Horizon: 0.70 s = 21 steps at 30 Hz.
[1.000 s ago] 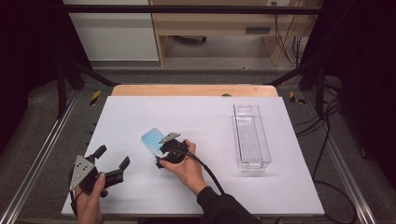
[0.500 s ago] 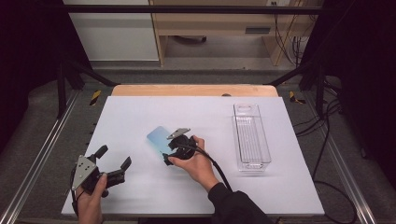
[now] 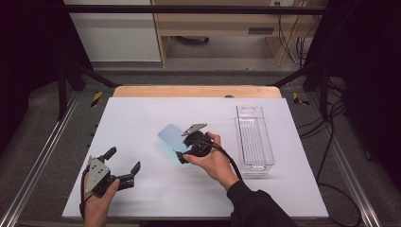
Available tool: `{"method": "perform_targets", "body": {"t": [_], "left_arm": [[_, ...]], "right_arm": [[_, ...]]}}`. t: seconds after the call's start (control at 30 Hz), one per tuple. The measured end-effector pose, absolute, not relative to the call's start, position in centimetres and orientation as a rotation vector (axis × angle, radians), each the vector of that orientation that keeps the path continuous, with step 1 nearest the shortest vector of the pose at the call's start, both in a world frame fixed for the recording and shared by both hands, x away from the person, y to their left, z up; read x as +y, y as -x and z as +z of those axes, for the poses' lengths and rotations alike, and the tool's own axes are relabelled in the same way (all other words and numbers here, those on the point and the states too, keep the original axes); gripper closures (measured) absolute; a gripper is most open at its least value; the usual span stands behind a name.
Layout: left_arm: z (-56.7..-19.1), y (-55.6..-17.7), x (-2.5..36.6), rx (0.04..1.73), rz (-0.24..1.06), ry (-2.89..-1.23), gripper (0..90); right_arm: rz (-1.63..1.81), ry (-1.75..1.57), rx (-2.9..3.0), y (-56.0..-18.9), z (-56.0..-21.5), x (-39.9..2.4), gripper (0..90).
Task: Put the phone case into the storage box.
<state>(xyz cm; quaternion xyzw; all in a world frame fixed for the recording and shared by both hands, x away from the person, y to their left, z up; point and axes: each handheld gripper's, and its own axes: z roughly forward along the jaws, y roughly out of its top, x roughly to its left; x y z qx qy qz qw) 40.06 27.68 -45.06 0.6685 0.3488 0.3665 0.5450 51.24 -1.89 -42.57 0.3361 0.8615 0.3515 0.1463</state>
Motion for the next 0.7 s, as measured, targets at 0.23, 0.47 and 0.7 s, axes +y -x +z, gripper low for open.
{"method": "perform_targets", "body": {"t": [0.23, 0.47, 0.7], "left_arm": [[-45.1, -40.1, 25.2, 0.768, 0.900, -1.669, 1.7], [-44.9, -41.4, 21.1, 0.644, 1.010, -1.783, 2.0], [-44.2, -43.8, 17.0, 0.510, 1.100, -1.840, 2.7]], "right_arm": [[1.008, -0.954, 2.485, -51.0, -40.8, -4.0, 18.0], [0.997, -0.964, 2.501, -51.2, -39.2, -6.2, 17.9], [0.976, -0.969, 2.509, -51.5, -37.6, -7.9, 17.9]]}}
